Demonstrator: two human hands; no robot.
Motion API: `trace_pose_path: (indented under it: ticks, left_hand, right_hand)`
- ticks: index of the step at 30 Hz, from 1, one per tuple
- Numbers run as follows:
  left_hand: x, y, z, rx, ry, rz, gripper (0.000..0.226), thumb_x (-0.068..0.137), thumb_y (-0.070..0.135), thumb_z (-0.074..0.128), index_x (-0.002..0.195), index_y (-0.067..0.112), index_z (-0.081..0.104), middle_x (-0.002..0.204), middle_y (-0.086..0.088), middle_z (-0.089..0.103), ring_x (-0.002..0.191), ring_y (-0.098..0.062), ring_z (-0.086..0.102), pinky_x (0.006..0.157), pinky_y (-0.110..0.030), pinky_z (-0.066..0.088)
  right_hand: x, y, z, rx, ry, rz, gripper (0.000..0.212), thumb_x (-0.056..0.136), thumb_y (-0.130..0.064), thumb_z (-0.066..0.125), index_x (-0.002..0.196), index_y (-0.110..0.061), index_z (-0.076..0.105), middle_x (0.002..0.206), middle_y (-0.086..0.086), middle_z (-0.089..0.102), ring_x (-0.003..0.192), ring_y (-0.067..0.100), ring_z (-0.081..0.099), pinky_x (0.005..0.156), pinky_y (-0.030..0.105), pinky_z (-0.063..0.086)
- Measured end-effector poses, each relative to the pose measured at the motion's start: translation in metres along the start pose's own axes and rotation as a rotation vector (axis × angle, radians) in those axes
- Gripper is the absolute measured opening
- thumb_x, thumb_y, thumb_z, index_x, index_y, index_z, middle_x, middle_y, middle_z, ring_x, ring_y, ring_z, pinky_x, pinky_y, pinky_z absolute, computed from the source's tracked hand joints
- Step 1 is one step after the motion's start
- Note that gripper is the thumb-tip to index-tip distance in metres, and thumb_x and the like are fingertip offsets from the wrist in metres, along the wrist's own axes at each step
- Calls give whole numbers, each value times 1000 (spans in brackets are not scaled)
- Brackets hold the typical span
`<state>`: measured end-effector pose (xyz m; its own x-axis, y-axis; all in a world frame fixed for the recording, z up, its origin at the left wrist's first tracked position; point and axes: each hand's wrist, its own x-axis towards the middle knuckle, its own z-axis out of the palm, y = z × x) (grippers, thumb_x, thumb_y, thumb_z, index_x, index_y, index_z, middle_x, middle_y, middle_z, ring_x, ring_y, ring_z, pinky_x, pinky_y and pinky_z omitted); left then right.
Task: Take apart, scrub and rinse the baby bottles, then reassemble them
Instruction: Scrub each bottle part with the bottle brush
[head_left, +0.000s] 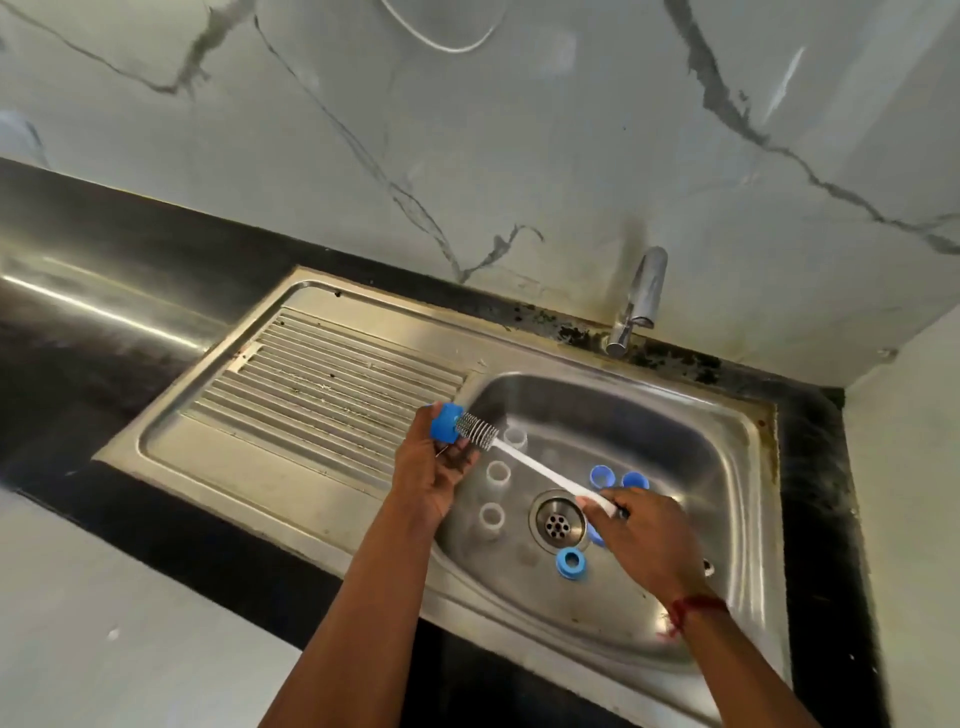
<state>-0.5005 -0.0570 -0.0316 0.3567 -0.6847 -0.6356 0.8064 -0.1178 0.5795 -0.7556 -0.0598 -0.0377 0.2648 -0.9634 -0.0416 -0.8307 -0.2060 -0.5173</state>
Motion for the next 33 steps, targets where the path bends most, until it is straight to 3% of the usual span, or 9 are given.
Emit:
trace_pose_path:
  ticks: [2, 5, 8, 14, 17, 23, 26, 29, 33]
  left_hand:
    - [1, 6, -1, 11, -10, 10, 34, 92, 29, 65, 115, 5, 59, 90, -11, 62, 73, -18, 60, 75, -39, 59]
    - [4, 15, -2, 61, -18, 20, 25, 92, 28, 65, 108, 9, 60, 98, -13, 63, 81, -21, 62, 87, -43, 53]
    - [9, 26, -3, 112, -20, 33, 39, 90, 29, 67, 122, 7, 58, 106, -15, 63, 85, -24, 63, 79, -40, 55]
    - [14, 33, 3, 170, -82, 66, 26, 91, 23, 69, 114, 14, 60, 104, -16, 68, 80, -24, 68, 82, -39, 55]
    - [19, 41, 5, 167, -78, 105, 36, 88, 20, 72, 120, 6, 60, 105, -20, 67, 77, -25, 68, 82, -39, 56]
    - [22, 43, 14, 285, -82, 118, 9, 94, 16, 62, 100, 10, 60, 93, -16, 60, 72, -21, 59, 71, -33, 51]
    - [23, 41, 18, 292, -110, 55, 19, 96, 16, 53, 113, 8, 53, 102, -17, 57, 78, -25, 61, 68, -35, 51]
    - [21, 37, 22, 234, -149, -7, 24, 97, 21, 53, 117, 8, 51, 105, -19, 57, 80, -27, 63, 75, -40, 54]
    - [23, 27, 21, 212, -179, -28, 38, 92, 32, 68, 117, 9, 54, 107, -17, 59, 82, -23, 64, 95, -48, 54]
  right_hand:
    - [2, -8, 1, -52, 31, -6, 35, 92, -56, 54, 70, -30, 64, 66, -10, 60, 64, 7, 59, 59, 21, 39]
    - [7, -17, 0, -117, 206, -75, 17, 87, -46, 70, 81, -30, 72, 73, -11, 61, 71, 11, 60, 62, 25, 43]
    - [13, -18, 8, -177, 373, -166, 22, 77, -40, 82, 89, -23, 76, 80, -7, 67, 69, 14, 63, 59, 22, 46]
    - [18, -31, 14, -436, 581, -369, 35, 96, -41, 52, 94, -13, 72, 77, 5, 60, 67, 26, 59, 53, 37, 52]
    - [13, -42, 19, -601, 568, -417, 36, 102, -36, 45, 97, -10, 69, 77, 6, 61, 63, 26, 58, 50, 37, 49]
    - [10, -40, 24, -667, 460, -378, 41, 102, -42, 40, 88, -13, 65, 68, 3, 57, 55, 24, 56, 39, 36, 45]
    - [5, -44, 24, -636, 403, -338, 43, 98, -44, 40, 81, -13, 65, 60, 1, 55, 44, 23, 55, 33, 31, 38]
    - [1, -52, 21, -600, 287, -238, 46, 93, -48, 39, 77, -15, 66, 54, -2, 55, 36, 21, 50, 32, 25, 33]
    - [-3, -47, 21, -571, 107, -130, 42, 97, -59, 37, 88, -25, 59, 69, -4, 63, 54, 16, 60, 48, 28, 44]
